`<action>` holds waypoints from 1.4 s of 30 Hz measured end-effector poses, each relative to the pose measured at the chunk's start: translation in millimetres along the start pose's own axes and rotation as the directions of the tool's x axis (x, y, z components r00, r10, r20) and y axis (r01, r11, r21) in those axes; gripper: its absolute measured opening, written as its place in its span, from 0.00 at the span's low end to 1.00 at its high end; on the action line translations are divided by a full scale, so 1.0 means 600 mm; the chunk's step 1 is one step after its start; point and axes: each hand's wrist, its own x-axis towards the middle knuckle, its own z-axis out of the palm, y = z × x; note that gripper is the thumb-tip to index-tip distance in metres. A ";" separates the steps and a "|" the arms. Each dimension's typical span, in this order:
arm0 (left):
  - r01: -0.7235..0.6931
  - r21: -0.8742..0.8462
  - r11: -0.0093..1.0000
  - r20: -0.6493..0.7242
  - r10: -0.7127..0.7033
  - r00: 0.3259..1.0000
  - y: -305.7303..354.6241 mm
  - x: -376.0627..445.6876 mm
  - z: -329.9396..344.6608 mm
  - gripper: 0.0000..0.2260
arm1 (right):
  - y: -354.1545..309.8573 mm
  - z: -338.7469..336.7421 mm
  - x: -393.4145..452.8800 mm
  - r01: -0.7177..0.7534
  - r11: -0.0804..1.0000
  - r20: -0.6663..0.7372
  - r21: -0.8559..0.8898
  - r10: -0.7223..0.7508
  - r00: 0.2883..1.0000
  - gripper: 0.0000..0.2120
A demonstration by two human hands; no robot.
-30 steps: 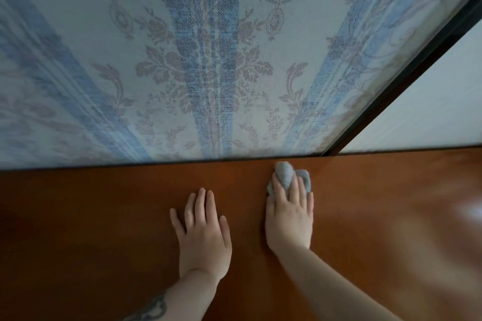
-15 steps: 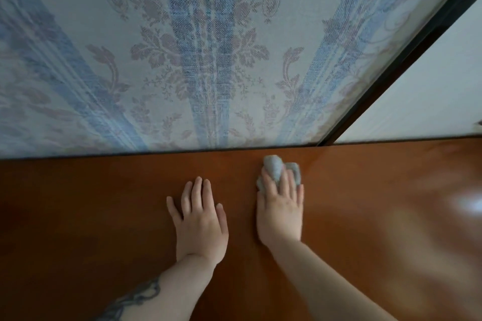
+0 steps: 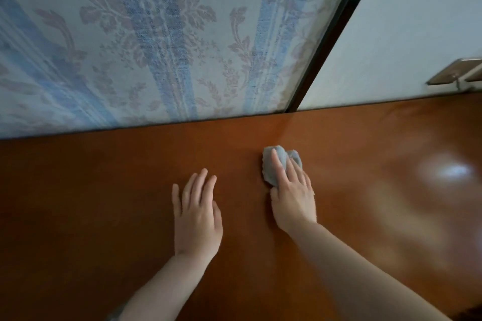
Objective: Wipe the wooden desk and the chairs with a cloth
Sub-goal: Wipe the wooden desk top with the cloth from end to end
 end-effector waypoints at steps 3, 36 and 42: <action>0.059 -0.048 0.997 0.037 -0.057 0.998 0.045 -0.060 0.011 0.22 | -0.052 0.026 -0.060 0.024 0.996 -0.031 0.091 -0.021 0.999 0.37; 0.292 0.103 0.951 0.092 -0.301 0.949 0.370 -0.213 0.131 0.21 | 0.339 -0.050 -0.362 0.394 0.908 0.143 -0.143 -0.375 0.916 0.26; 0.265 0.233 0.936 0.115 -0.298 0.948 0.376 -0.207 0.135 0.29 | 0.432 -0.097 -0.255 0.176 0.974 0.079 -0.141 -0.166 0.983 0.24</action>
